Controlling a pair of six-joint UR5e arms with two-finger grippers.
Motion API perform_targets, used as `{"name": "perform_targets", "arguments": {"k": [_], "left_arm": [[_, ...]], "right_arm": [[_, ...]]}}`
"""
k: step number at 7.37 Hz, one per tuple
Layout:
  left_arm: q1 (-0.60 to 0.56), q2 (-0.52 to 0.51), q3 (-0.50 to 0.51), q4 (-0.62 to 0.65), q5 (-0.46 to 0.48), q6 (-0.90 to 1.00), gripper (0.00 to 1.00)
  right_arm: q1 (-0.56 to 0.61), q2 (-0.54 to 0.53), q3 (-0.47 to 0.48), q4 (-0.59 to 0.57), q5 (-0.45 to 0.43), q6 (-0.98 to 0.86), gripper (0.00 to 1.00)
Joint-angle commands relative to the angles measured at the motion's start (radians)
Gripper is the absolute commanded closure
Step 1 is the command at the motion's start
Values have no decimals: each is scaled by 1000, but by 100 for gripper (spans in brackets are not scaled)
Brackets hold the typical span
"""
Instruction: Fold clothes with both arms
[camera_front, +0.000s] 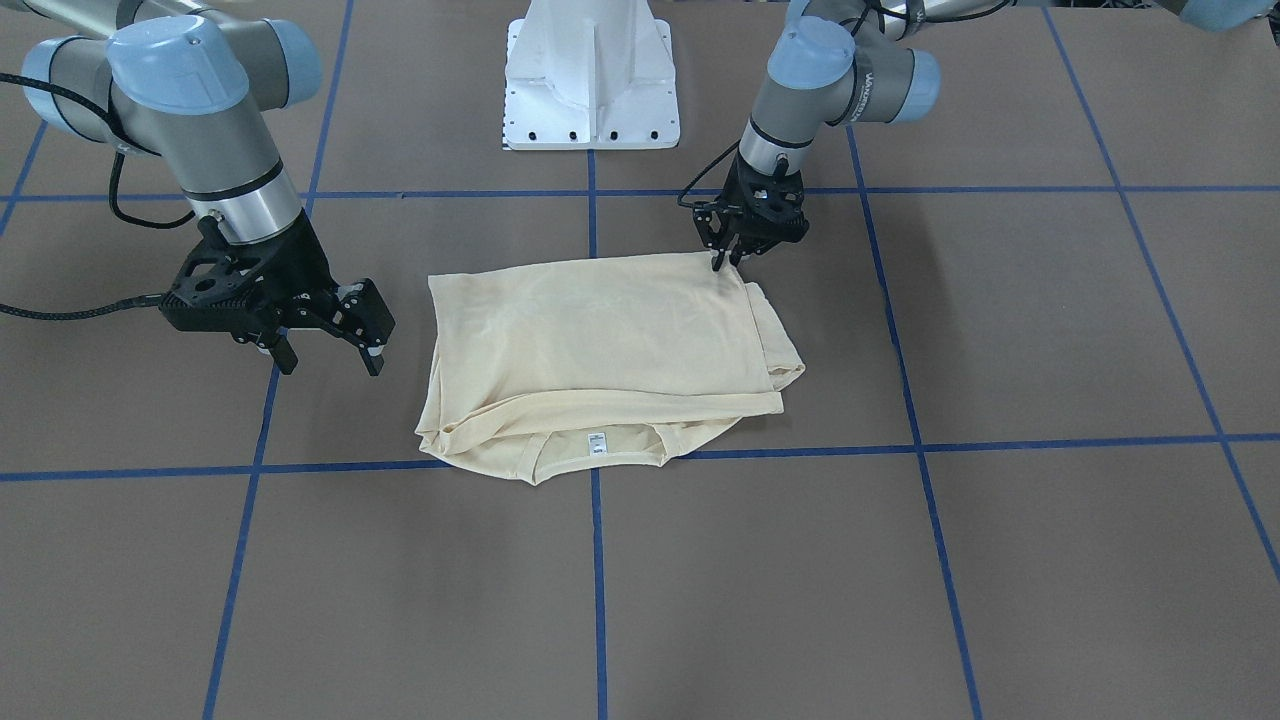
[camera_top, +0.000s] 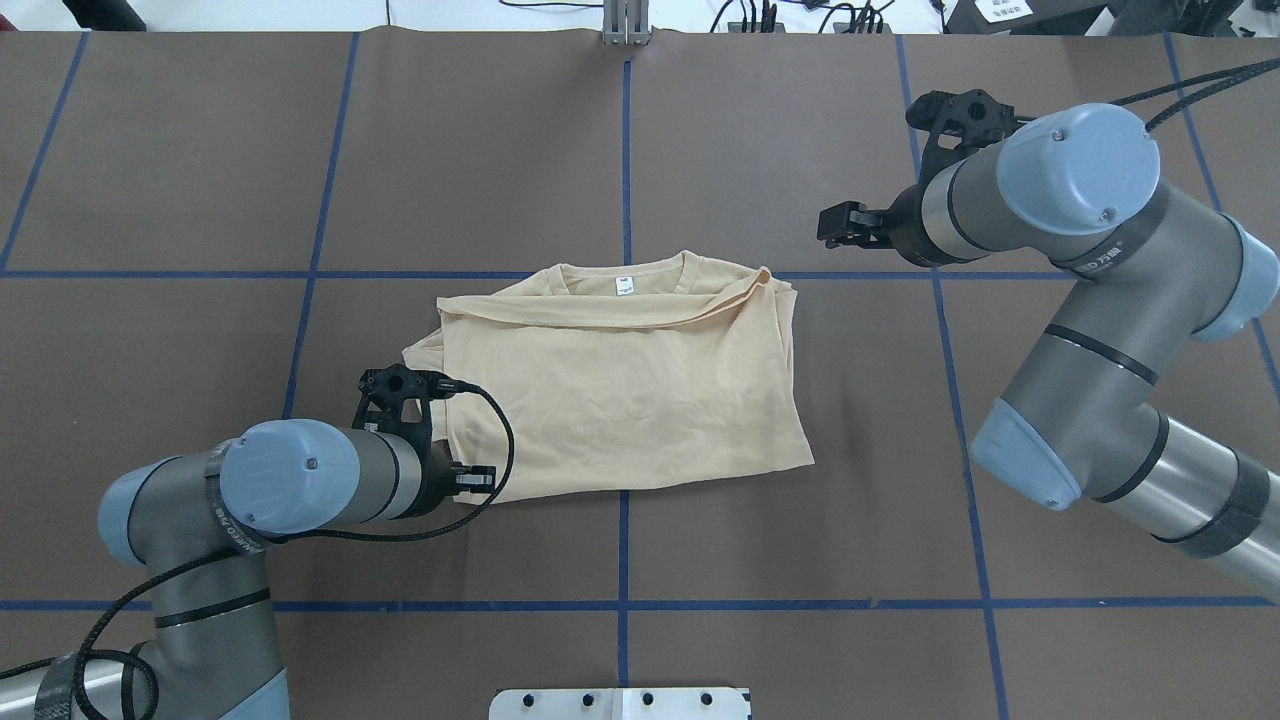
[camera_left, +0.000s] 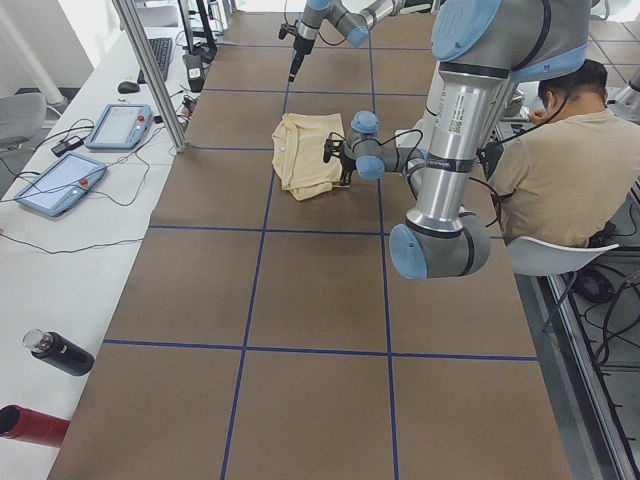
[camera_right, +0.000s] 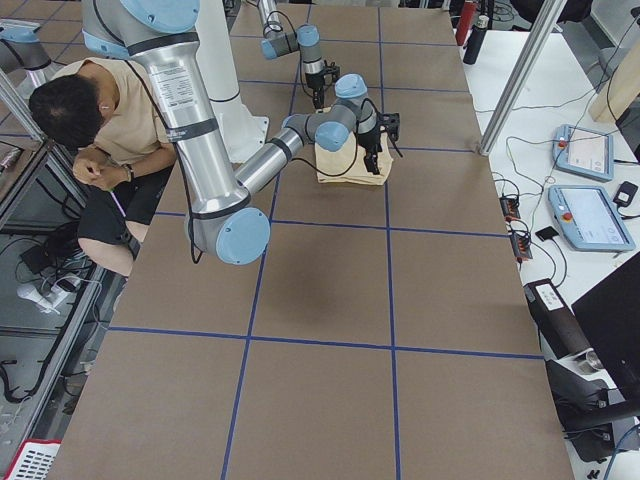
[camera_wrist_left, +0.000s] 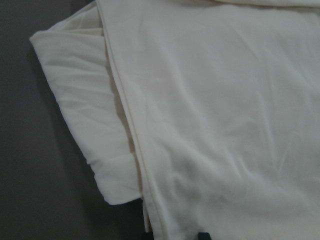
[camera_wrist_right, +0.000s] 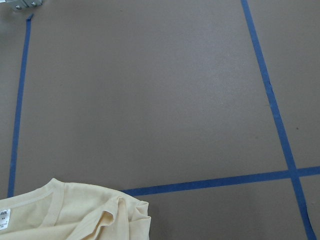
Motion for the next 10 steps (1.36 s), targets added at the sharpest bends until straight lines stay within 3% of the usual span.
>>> {"name": "perform_targets", "arguments": {"k": [1, 3, 6, 7, 10], "left_arm": [[1, 3, -4, 4, 1, 7, 100], [-20, -4, -11, 93, 1, 41, 100], [-196, -32, 56, 110, 4, 250, 100], [-273, -120, 147, 110, 3, 348, 100], [-414, -425, 570, 78, 4, 513, 100]], "right_arm": [[0, 1, -1, 0, 0, 0, 0], [-2, 1, -3, 0, -2, 0, 0], [-3, 4, -4, 0, -2, -2, 0], [-3, 5, -4, 0, -2, -2, 0], [-6, 7, -11, 0, -2, 1, 0]]}}
